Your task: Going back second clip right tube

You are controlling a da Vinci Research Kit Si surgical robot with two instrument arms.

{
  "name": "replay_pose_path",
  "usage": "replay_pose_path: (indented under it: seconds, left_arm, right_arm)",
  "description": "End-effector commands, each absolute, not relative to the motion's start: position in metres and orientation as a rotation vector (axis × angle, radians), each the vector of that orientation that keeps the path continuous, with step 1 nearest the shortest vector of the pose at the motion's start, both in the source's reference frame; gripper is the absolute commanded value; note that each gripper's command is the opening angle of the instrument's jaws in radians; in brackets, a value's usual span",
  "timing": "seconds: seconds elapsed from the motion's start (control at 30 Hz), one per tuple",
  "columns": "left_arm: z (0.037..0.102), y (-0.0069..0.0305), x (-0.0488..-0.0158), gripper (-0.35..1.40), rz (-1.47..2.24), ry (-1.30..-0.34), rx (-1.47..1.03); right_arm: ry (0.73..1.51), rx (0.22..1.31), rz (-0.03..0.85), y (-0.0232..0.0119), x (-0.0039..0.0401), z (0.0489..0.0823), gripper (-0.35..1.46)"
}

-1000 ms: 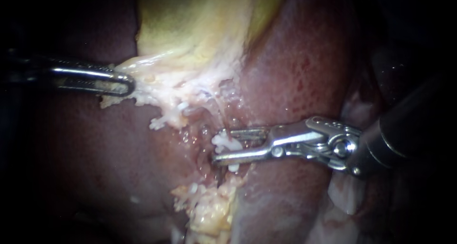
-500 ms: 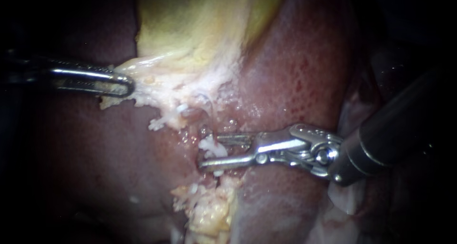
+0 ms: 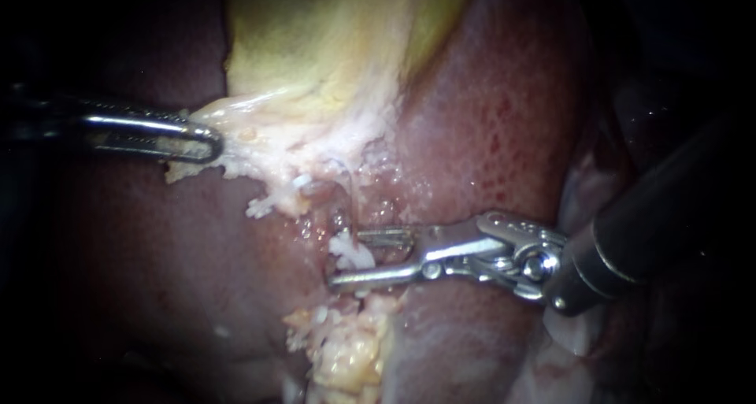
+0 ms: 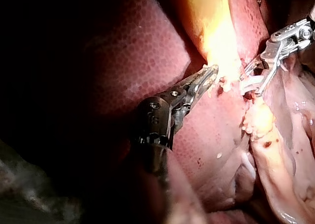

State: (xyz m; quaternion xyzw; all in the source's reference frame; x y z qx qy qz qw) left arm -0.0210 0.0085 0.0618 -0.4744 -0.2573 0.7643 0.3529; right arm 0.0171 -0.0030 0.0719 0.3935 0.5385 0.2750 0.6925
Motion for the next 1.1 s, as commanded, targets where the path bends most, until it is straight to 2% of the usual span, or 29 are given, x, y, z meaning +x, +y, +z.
replay_pose_path:
  seconds: [0.03, 0.3, 0.47, 0.57, 0.63, 0.83, 0.97, 1.1]
  left_arm:
    - [0.0618, 0.0085, -0.0210, -0.35, 1.977, -0.665, -1.227]
    - [0.0618, 0.0085, -0.0210, -0.35, 1.978, -0.669, -1.228]
    - [0.0618, 0.0086, -0.0211, -0.35, 1.978, -0.669, -1.228]
    - [0.0618, 0.0086, -0.0211, -0.35, 1.978, -0.669, -1.228]
    - [0.0619, 0.0086, -0.0211, -0.35, 1.978, -0.669, -1.228]
    - [0.0619, 0.0086, -0.0211, -0.35, 1.978, -0.669, -1.228]
    - [0.0619, 0.0086, -0.0210, -0.35, 1.978, -0.670, -1.228]
    - [0.0619, 0.0086, -0.0208, -0.35, 1.978, -0.670, -1.229]
  right_arm:
    - [1.204, 0.885, 0.611, -0.0030, 0.0172, 0.0718, 0.50]
    - [1.296, 0.927, 0.605, -0.0028, 0.0171, 0.0712, 0.50]
    - [1.299, 0.931, 0.602, -0.0026, 0.0171, 0.0714, 0.50]
    - [1.274, 0.874, 0.619, -0.0021, 0.0168, 0.0719, 0.50]
    - [1.252, 0.798, 0.625, -0.0016, 0.0165, 0.0723, 0.50]
    - [1.206, 0.712, 0.579, 0.0000, 0.0149, 0.0732, 0.50]
    - [1.210, 0.700, 0.569, 0.0015, 0.0136, 0.0728, 0.50]
    - [1.230, 0.639, 0.526, 0.0024, 0.0123, 0.0718, 0.50]
